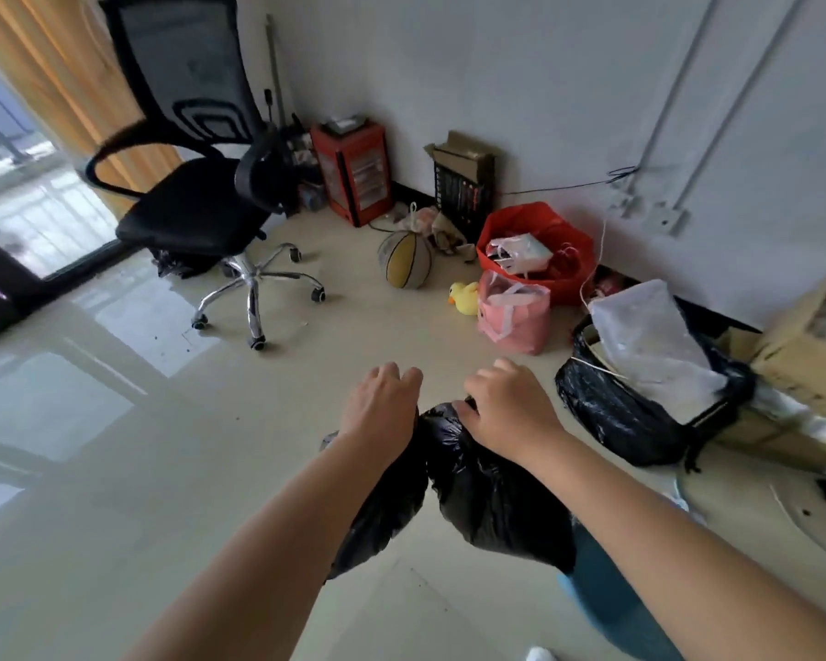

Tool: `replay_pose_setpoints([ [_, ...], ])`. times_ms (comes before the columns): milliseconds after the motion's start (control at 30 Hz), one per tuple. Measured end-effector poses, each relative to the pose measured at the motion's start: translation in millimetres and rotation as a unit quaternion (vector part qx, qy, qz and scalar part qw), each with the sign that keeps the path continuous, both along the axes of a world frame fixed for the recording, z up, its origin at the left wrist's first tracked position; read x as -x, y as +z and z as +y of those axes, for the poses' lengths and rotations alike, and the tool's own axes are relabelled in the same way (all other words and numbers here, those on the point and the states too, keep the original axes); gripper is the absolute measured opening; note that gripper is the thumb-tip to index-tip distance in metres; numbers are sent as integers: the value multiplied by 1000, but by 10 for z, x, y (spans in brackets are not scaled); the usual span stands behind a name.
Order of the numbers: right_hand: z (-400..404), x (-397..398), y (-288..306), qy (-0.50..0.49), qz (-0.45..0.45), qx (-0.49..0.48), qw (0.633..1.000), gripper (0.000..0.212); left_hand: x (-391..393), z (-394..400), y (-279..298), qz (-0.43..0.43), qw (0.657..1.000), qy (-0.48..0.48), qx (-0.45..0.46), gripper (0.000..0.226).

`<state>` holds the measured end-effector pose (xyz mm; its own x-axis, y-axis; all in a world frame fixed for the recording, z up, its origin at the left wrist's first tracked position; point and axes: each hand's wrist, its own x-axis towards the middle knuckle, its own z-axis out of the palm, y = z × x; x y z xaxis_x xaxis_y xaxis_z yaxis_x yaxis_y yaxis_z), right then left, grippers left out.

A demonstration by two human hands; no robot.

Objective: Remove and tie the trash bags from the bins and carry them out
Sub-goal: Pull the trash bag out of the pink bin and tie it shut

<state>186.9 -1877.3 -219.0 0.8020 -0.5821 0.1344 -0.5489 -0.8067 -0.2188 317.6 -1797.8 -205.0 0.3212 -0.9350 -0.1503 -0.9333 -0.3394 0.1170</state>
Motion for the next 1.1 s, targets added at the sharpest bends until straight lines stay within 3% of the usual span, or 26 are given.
replay_pose_setpoints([
  [167,165,750,808,-113,-6,47,992,34,594,-192,727,-30,988,-154,9,28],
  [333,793,1885,1346,-283,-27,59,957,35,1591,-4,1206,-38,951,-306,25,34],
  [467,1532,2981,1717,-416,6,57,908,47,2611,292,1574,-57,904,-421,47,32],
  [567,2250,3817,2005,-506,-16,78,859,31,3502,627,1846,-56,868,-491,51,36],
  [700,3296,4811,2284,-591,25,65,804,37,4775,1325,2124,-70,811,-576,78,34],
  [800,4093,5531,2364,-649,51,58,757,29,5729,2013,2187,-100,758,-636,101,31],
  [900,4937,6241,2344,-686,69,43,723,35,6648,2766,2176,-89,730,-671,96,32],
  [1000,5770,6934,2299,-720,92,30,687,27,7490,3491,2125,-74,702,-702,93,30],
  [1100,6596,7567,2284,-763,104,27,638,28,8286,4203,2097,-65,657,-745,99,22],
])
